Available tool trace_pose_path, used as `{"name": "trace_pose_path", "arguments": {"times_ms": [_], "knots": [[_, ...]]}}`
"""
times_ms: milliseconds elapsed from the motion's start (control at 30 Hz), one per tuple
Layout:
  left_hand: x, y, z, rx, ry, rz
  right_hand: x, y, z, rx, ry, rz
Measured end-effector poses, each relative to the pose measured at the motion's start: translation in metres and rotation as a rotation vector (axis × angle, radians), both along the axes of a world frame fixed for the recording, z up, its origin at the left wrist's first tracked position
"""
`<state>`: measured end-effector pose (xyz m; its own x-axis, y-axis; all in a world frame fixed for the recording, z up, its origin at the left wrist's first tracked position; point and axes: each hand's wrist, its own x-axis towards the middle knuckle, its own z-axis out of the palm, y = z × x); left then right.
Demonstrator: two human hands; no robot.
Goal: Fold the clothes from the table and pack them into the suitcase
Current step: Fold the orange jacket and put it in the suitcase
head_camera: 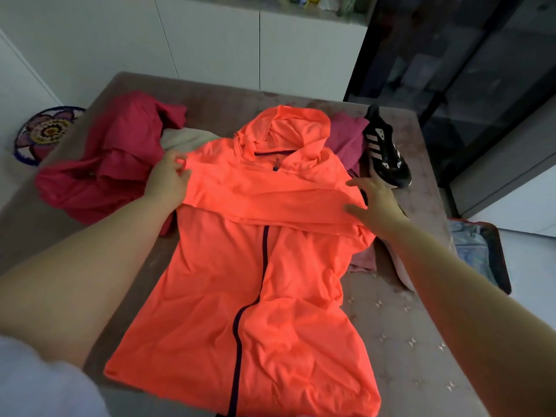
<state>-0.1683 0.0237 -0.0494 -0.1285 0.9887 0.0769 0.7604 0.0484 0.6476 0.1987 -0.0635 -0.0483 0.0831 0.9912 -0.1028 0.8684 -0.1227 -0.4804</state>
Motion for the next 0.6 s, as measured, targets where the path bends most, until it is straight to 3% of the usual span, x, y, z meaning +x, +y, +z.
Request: {"name": "trace_pose_path", "arguments": {"times_ms": [167, 333, 467, 600], "knots": [[-0.004, 0.008, -0.009, 0.058, -0.001, -0.026, -0.005, 0.001, -0.014, 0.187, 0.024, -0.215], [-0.017, 0.028, -0.005, 0.148, 0.046, -0.012, -0.003, 0.009, -0.022, 0.103, -0.091, -0.219], [-0.026, 0.039, -0.010, 0.149, 0.174, -0.098, -0.010, 0.007, -0.019, 0.239, -0.051, -0.205], [-0.013, 0.029, -0.018, -0.034, 0.460, -0.147, -0.031, 0.003, -0.014, 0.264, -0.121, -0.154]]}}
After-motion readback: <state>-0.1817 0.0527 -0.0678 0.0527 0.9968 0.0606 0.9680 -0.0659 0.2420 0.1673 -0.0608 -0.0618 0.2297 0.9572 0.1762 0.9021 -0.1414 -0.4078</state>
